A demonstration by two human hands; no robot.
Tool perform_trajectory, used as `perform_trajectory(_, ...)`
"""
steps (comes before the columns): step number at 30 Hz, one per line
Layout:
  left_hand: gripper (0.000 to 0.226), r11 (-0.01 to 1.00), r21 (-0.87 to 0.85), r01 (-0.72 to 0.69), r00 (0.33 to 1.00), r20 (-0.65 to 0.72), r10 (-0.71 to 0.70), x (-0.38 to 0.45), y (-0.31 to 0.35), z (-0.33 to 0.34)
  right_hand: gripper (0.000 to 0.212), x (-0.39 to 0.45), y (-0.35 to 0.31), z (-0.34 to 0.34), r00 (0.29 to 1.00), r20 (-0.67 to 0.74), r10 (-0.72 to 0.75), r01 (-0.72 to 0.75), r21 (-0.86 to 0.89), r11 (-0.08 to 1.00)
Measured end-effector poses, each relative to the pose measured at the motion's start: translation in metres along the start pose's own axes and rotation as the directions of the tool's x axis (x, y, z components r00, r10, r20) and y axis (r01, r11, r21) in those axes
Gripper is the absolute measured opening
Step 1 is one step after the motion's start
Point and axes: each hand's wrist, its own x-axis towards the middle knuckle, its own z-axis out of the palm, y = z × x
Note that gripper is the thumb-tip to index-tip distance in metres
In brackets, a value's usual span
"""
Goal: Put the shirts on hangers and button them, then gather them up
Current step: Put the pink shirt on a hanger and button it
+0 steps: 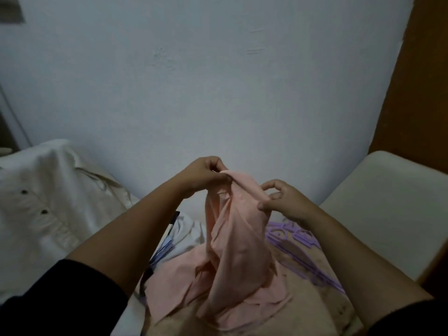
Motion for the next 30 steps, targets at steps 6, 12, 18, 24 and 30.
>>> perform_trajectory(6,0.022,0.994,-0.089,0.056,0.989,0.141,-0.043,-0.009,0.019,-0.01,0.031,-0.014,-0.045,-0.019,0.974,0.075,-0.216,0.173,0.377,0.91)
perform_trajectory(12,0.029,0.995,-0.085,-0.049,0.975,0.213,0.066,-0.011,0.065,-0.03,0.051,-0.029,-0.086,-0.043,0.958,0.196,-0.209,0.212,0.004,0.977)
perform_trajectory(18,0.052,0.975,0.198,-0.097,0.97,0.237,0.048,-0.017,0.106,-0.059,0.031,-0.037,-0.1,-0.055,0.931,0.363,0.03,0.143,-0.44,0.887)
perform_trajectory(24,0.029,0.729,0.683,-0.031,0.944,0.261,-0.204,-0.036,0.127,-0.067,0.031,-0.046,-0.103,-0.056,0.921,0.386,0.04,0.102,-0.339,0.935)
perform_trajectory(30,0.042,0.623,0.781,-0.048,0.974,0.175,-0.144,-0.048,0.142,-0.089,0.055,-0.054,-0.103,-0.048,0.884,0.467,0.006,0.167,-0.329,0.93)
